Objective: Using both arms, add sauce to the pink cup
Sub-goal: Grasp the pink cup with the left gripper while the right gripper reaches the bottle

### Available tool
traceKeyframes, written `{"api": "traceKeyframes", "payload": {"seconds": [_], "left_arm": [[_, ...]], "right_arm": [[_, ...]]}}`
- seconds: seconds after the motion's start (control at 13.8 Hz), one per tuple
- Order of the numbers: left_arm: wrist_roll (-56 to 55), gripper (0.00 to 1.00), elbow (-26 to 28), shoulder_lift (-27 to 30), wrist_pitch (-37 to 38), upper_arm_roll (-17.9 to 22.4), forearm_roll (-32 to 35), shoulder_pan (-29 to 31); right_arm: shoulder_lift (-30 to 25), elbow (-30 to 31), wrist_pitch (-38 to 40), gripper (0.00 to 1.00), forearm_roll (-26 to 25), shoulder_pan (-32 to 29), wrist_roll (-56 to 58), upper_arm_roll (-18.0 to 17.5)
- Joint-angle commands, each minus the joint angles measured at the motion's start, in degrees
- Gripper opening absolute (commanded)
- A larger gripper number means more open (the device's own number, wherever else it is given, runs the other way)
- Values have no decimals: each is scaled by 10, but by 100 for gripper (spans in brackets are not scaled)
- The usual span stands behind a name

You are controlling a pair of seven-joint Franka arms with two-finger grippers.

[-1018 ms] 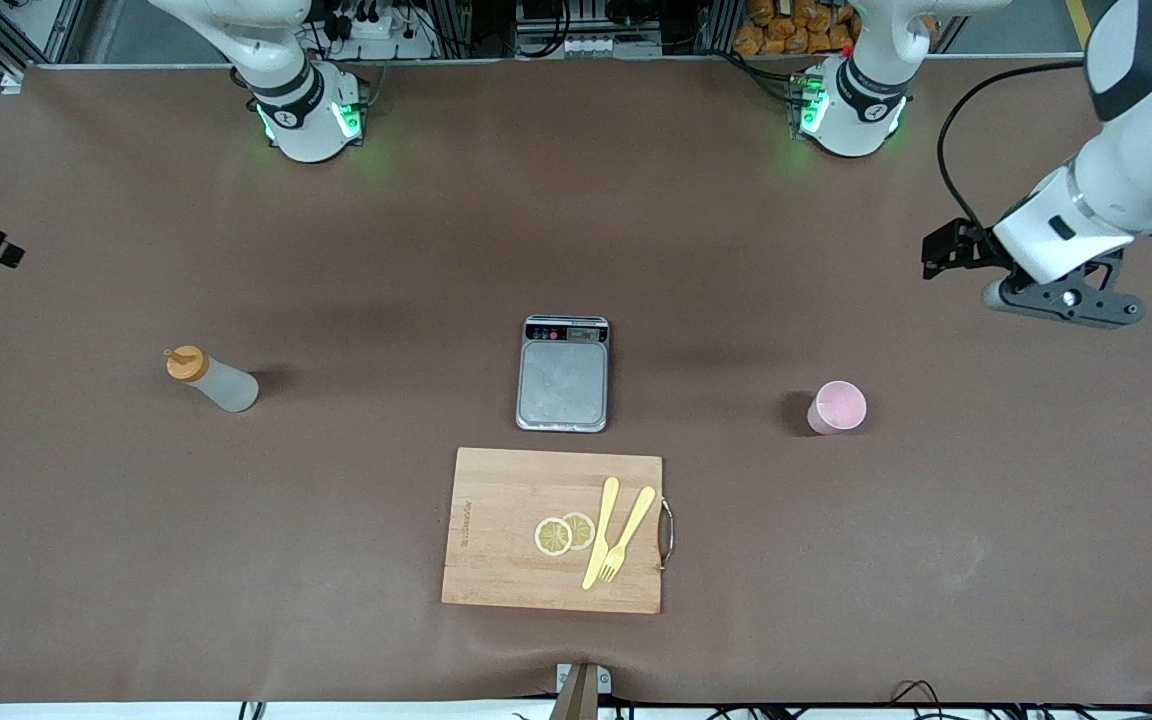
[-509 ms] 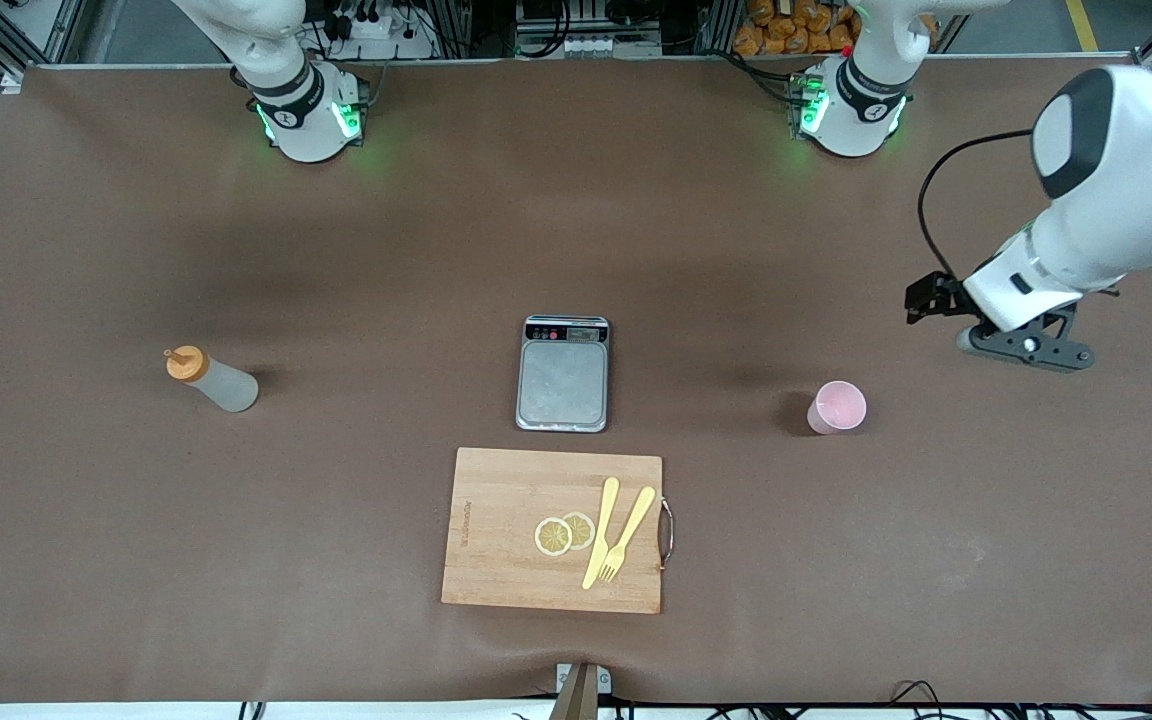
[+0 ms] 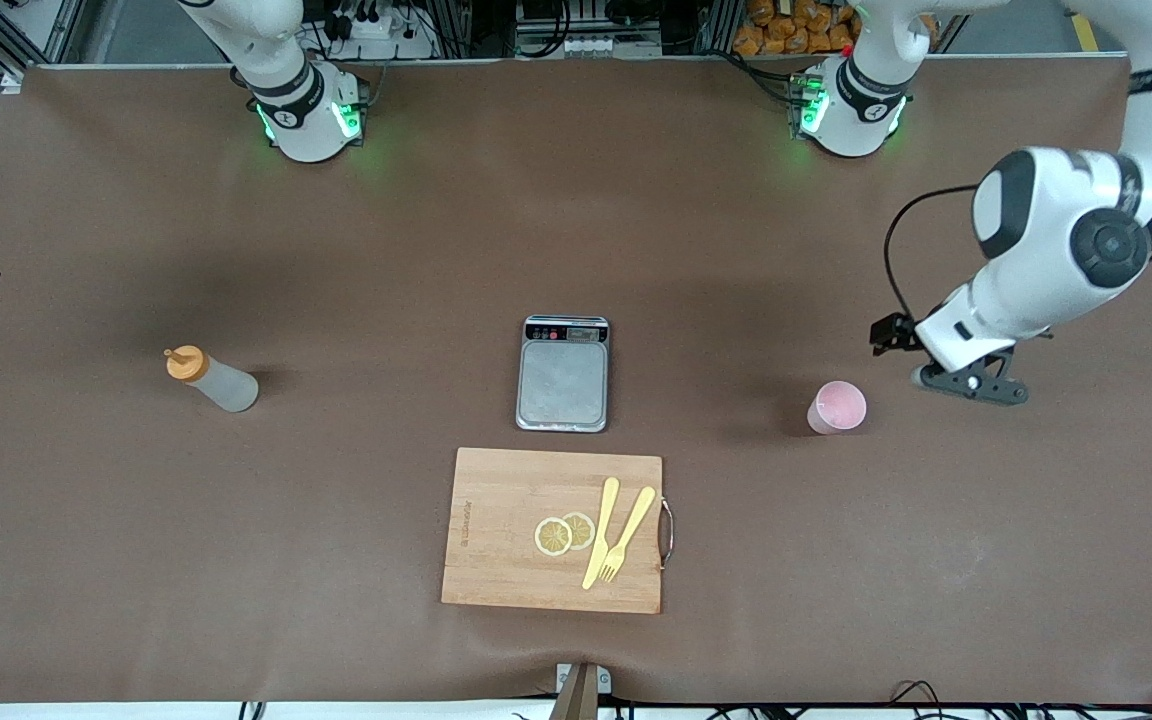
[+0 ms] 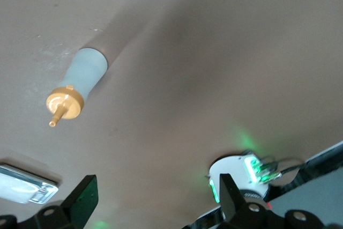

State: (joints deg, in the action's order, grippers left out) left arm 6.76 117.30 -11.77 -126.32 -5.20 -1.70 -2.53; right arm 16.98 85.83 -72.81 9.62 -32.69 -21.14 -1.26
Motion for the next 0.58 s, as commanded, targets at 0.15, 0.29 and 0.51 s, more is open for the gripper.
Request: {"api": "traceKeyframes", "payload": {"seconds": [0.15,0.29,0.51], "left_arm": [[7,100,-51,-85,-31,-2,7,7],[6,100,-72,-109,-31,-2,5,7],[6,100,-82,-130,-31,-2,2,7]], "right_arm": [[88,-10,20,100,76,-58,-72,-11],[128,-11,19,100,114,-76,-80,-11],[199,-12,17,100,168,-95,-83,-10]]}}
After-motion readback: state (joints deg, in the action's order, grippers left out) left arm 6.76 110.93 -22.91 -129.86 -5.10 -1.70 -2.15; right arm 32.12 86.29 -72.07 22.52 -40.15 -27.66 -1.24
